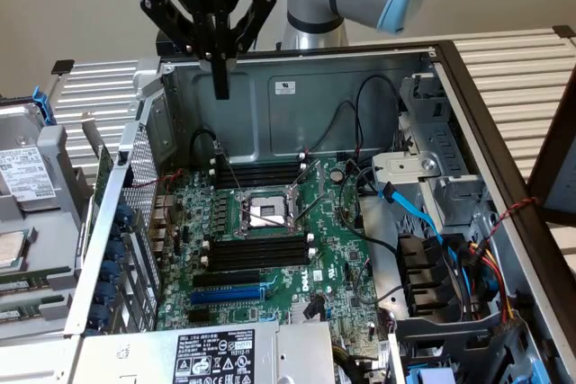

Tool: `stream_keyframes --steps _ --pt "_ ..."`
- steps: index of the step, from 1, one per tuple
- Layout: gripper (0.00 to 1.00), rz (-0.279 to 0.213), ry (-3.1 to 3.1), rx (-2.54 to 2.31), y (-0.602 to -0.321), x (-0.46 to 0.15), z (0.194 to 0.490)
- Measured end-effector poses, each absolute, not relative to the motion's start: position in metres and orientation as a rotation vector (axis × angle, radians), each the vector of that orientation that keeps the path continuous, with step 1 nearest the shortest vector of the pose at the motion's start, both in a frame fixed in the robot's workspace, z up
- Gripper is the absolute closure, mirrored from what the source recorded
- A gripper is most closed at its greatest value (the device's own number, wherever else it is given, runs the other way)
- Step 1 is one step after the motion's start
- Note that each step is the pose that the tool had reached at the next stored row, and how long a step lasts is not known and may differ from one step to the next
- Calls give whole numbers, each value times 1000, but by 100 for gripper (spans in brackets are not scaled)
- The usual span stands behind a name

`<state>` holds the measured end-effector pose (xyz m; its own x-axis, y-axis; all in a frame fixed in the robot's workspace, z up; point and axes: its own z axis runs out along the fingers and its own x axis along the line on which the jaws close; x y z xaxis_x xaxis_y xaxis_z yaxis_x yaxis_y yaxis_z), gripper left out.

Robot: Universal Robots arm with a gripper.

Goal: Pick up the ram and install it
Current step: 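Reach for the ram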

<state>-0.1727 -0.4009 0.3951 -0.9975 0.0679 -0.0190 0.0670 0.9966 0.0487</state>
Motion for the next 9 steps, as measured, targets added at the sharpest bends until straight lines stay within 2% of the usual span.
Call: stream_keyframes --steps 9 --pt "90 75 3118 105 -403 -214 395"
